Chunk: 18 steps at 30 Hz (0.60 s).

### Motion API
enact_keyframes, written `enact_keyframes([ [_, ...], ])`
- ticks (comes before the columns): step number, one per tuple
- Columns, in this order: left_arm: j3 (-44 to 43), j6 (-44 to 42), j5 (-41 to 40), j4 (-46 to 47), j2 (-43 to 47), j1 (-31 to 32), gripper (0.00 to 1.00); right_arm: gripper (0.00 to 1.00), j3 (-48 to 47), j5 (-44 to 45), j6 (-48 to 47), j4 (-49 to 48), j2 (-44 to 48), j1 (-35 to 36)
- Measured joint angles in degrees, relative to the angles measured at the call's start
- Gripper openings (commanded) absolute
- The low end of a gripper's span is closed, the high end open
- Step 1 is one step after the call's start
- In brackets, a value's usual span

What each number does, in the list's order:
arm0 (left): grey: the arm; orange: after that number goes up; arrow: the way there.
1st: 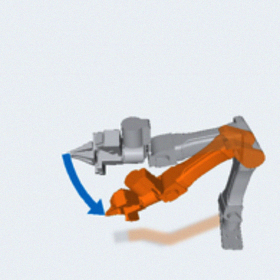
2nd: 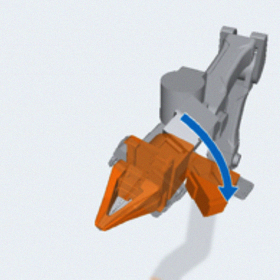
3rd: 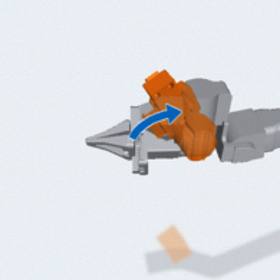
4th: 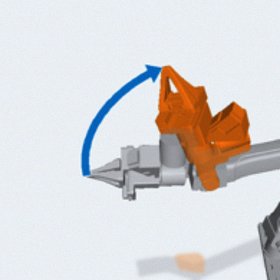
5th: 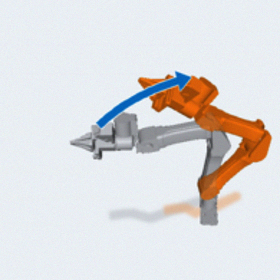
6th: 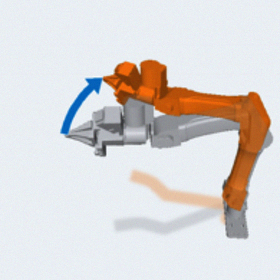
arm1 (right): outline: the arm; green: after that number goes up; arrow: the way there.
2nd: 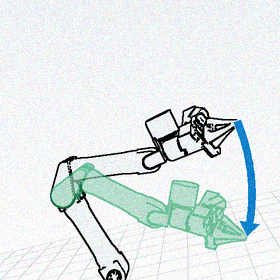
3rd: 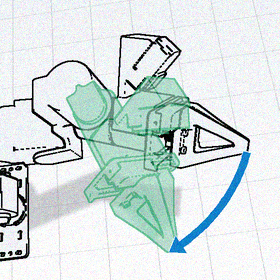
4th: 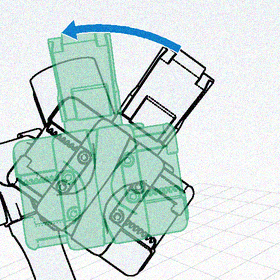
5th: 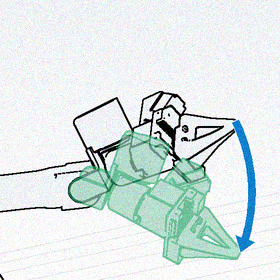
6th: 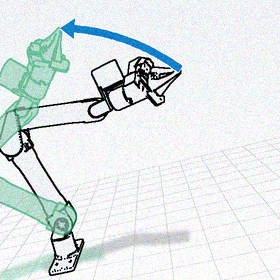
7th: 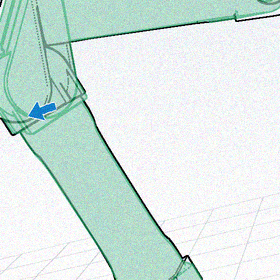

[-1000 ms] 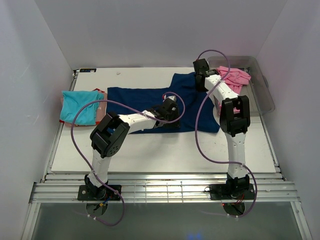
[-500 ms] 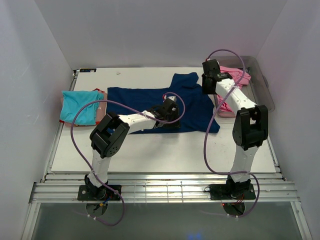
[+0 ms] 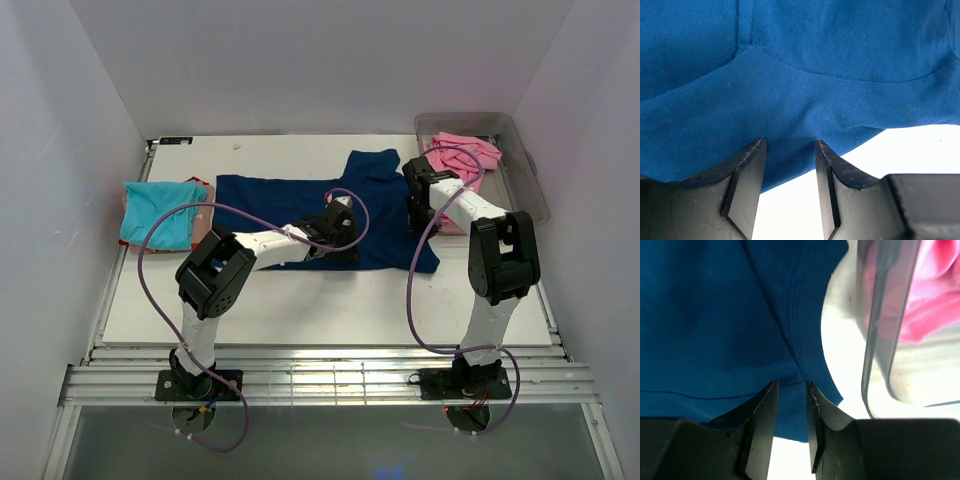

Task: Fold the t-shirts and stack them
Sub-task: Fold the tshirt

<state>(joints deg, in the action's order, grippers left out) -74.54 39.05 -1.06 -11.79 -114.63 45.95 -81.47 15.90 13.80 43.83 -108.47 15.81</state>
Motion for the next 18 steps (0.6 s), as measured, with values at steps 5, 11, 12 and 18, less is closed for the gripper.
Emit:
enact_keyframes([
  [5, 1.1, 0.3, 0.0, -0.2, 0.9, 0.2, 0.55, 0.37, 3.0, 0.0, 0.7, 0.7, 0.0, 0.0],
  [11, 2.6, 0.6, 0.0, -0.2, 2.0, 0.3, 0.55, 0.37, 7.5, 0.0, 0.9, 1.3, 1.1, 0.0],
  [12, 2.8, 0.7, 0.0, -0.2, 2.2, 0.3, 0.55, 0.37, 8.3, 0.0, 0.9, 1.3, 1.5, 0.0],
  [18, 3.3, 1.0, -0.1, -0.4, 2.7, 0.3, 0.55, 0.19, 10.6, -0.3, 0.8, 1.5, 3.5, 0.0],
])
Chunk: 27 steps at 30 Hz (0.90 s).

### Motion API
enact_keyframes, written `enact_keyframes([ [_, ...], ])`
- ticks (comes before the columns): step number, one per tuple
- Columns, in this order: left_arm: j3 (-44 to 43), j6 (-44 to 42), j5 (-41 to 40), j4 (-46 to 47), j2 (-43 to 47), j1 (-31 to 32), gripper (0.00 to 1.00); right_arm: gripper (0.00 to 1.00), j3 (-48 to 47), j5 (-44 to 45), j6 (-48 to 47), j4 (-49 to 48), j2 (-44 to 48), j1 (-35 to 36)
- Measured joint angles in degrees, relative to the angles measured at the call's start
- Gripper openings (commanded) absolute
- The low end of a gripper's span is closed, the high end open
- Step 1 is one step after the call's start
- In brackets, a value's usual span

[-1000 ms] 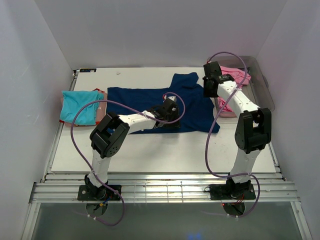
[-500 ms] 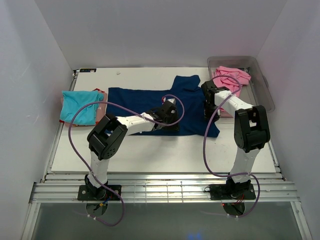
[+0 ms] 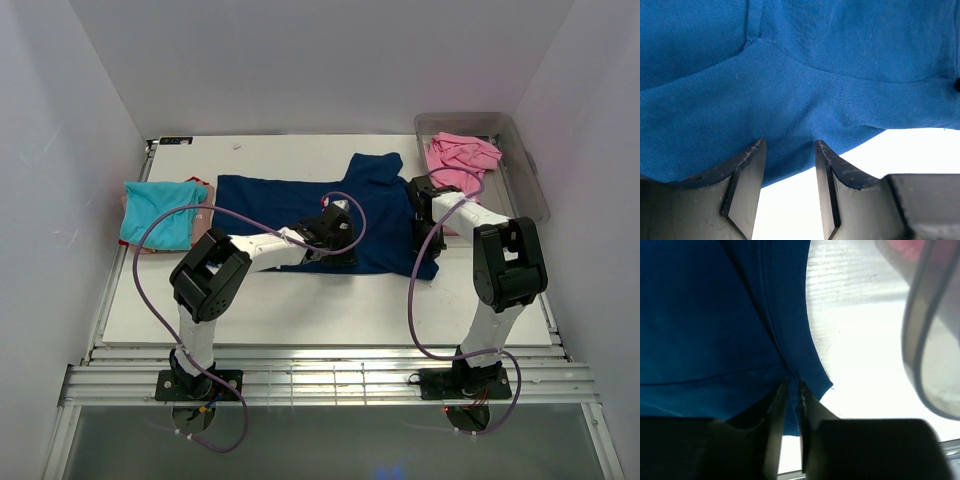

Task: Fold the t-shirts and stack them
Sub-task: Fold the tshirt

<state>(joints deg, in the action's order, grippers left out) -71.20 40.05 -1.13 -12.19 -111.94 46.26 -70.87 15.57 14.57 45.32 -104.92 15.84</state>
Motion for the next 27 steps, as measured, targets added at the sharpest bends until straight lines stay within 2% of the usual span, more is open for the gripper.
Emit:
enact_keyframes([
  [3, 0.0, 0.0, 0.0, 0.0, 0.0, 0.0, 0.55, 0.15, 0.5, -0.6, 0.1, 0.0, 0.3, 0.0],
  [7, 0.3, 0.1, -0.1, 0.0, 0.2, 0.0, 0.55, 0.17, 0.5, -1.4, 0.2, 0.1, 0.5, 0.0],
  [11, 0.3, 0.1, -0.2, 0.1, 0.2, 0.1, 0.55, 0.28, 0.5, -2.4, 0.2, 0.5, 1.6, 0.0],
  [15, 0.4, 0.3, -0.3, 0.1, 0.3, 0.1, 0.55, 0.34, 0.5, -3.5, 0.2, 1.2, 2.3, 0.0],
  [27, 0.8, 0.5, -0.4, 0.2, 0.6, 0.1, 0.55, 0.35, 4.2, -6.1, 0.5, 1.2, 4.7, 0.0],
])
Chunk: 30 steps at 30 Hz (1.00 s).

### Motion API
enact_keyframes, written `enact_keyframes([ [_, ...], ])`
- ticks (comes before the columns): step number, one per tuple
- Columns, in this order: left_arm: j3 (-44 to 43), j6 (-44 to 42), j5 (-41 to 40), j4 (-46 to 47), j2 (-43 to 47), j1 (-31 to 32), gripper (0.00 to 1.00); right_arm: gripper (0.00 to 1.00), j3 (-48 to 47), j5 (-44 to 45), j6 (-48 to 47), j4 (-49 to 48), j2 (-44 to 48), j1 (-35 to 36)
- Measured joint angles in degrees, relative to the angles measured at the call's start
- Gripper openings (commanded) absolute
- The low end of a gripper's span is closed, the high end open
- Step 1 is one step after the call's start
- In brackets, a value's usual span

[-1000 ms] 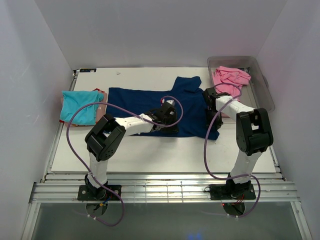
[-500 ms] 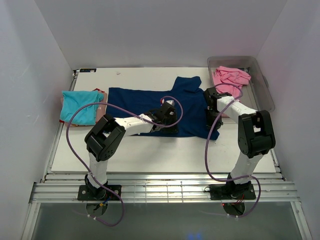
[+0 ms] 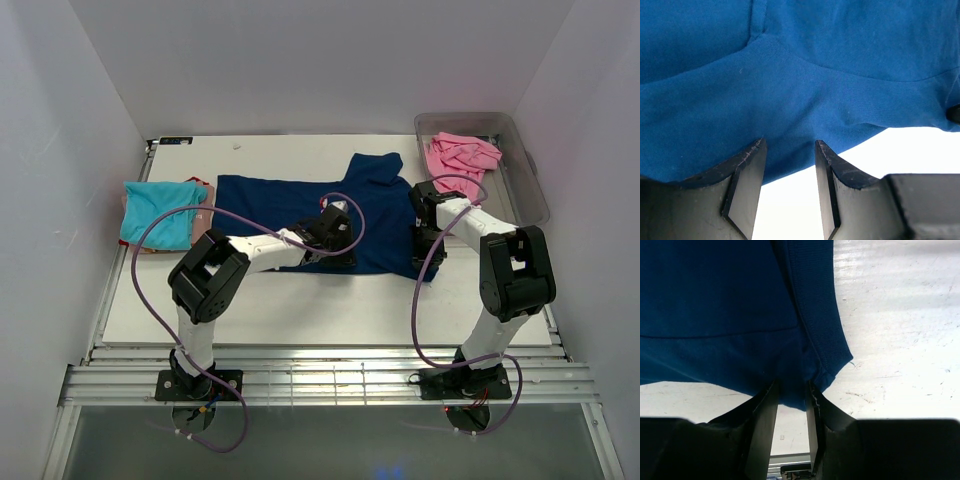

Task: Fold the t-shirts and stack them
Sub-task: Fold the tshirt

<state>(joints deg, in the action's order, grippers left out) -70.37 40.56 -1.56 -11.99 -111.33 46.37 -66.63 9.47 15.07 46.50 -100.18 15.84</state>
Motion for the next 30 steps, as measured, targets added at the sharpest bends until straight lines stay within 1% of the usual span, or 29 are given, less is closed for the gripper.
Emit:
enact_keyframes([
  [6, 0.6, 0.4, -0.2, 0.0, 0.5, 0.0, 0.55, 0.34, 0.5, -0.2, 0.0, 0.0, 0.0, 0.0],
  [10, 1.0, 0.6, -0.5, 0.0, 0.7, 0.1, 0.55, 0.08, 0.5, -0.2, 0.0, 0.0, 0.0, 0.0],
  [15, 1.6, 0.9, -0.8, 0.0, 1.1, 0.2, 0.55, 0.08, 0.5, 0.7, 0.5, -0.1, 0.0, 0.0],
  [23, 2.8, 1.0, -0.9, -0.1, 2.2, 0.3, 0.55, 0.08, 0.3, 5.6, 0.5, 0.0, -0.2, 0.0],
  [30, 3.8, 1.0, -1.0, 0.0, 3.0, 0.4, 0.55, 0.08, -3.5, 7.8, 0.3, 0.1, -3.3, -0.1],
])
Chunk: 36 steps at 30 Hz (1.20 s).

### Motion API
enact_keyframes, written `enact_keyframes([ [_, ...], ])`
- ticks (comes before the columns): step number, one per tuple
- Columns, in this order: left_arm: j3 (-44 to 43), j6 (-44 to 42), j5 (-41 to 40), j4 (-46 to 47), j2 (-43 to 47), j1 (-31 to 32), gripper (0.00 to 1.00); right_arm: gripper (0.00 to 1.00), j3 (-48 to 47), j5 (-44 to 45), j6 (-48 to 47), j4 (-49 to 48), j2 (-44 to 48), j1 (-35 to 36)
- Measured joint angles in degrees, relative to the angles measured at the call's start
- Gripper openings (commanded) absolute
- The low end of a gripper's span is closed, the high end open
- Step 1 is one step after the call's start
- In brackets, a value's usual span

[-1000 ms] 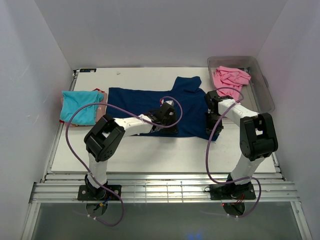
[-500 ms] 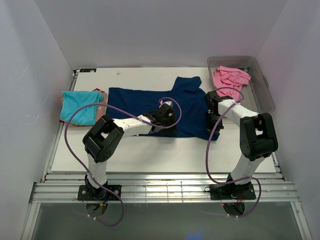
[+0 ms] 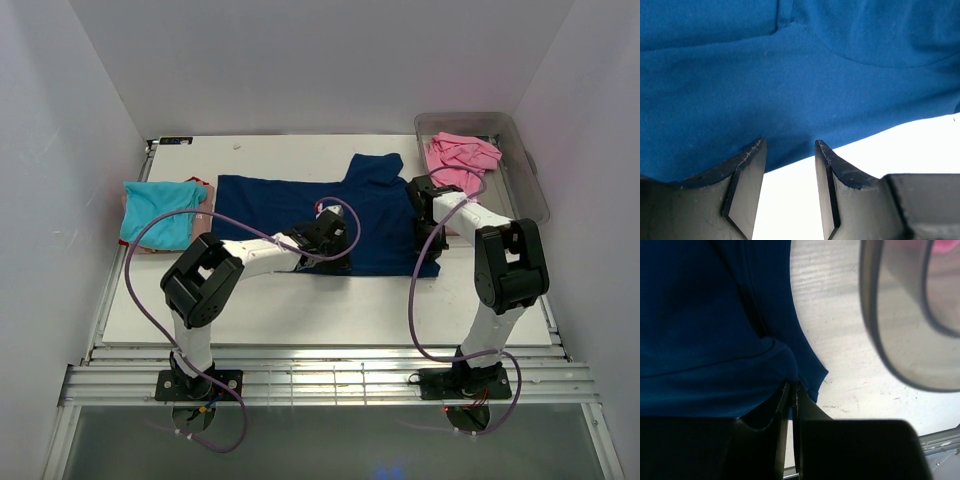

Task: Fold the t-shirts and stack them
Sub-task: Fold the tshirt

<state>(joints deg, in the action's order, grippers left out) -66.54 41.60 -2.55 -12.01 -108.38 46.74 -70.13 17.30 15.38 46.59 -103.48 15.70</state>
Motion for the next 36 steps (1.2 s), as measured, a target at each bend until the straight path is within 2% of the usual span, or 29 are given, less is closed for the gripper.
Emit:
enact_keyframes([
  [9, 1.3, 0.0, 0.0, -0.2, 1.1, 0.1, 0.55, 0.08, -4.0, 2.1, -1.3, 0.2, -3.6, -0.6],
  [14, 1.2, -0.2, 0.0, -0.2, 1.1, 0.2, 0.58, 0.25, -4.0, 3.2, -1.6, 0.3, -3.6, -0.6],
  [19, -1.7, -1.4, 0.0, -2.8, 0.8, 0.9, 0.71, 0.38, -4.2, 6.8, -2.3, 1.1, -3.5, -1.0],
  [24, -9.7, -3.0, -0.1, -3.9, 0.8, 2.7, 0.76, 0.40, -8.5, 7.7, -2.8, 3.8, -1.4, -1.1],
  [26, -12.9, -3.7, -0.6, -3.8, 1.0, 3.2, 0.76, 0.36, -10.6, 6.7, -3.3, 3.8, 1.1, -1.1],
  [27, -13.9, -4.3, -1.3, -3.9, 1.3, 3.4, 0.75, 0.31, -11.4, 5.9, -3.6, 3.7, 2.7, -1.1],
  [28, -14.5, -4.9, -2.4, -4.1, 1.8, 3.6, 0.57, 0.11, -12.0, 4.8, -4.0, 3.4, 4.4, -1.1],
  [30, -14.6, -5.8, -5.4, -5.2, 3.3, 3.6, 0.11, 0.08, -12.3, 2.1, -4.3, 2.4, 7.3, -1.1],
  [31, -14.2, -6.6, -6.9, -5.8, 4.1, 3.5, 0.00, 0.08, -12.3, 0.1, -4.3, 2.2, 8.5, -1.1],
  [36, -4.1, -8.4, -14.1, -8.0, 11.0, -1.6, 0.00, 0.08, -9.5, -9.5, -4.0, -1.8, 9.5, -1.1],
])
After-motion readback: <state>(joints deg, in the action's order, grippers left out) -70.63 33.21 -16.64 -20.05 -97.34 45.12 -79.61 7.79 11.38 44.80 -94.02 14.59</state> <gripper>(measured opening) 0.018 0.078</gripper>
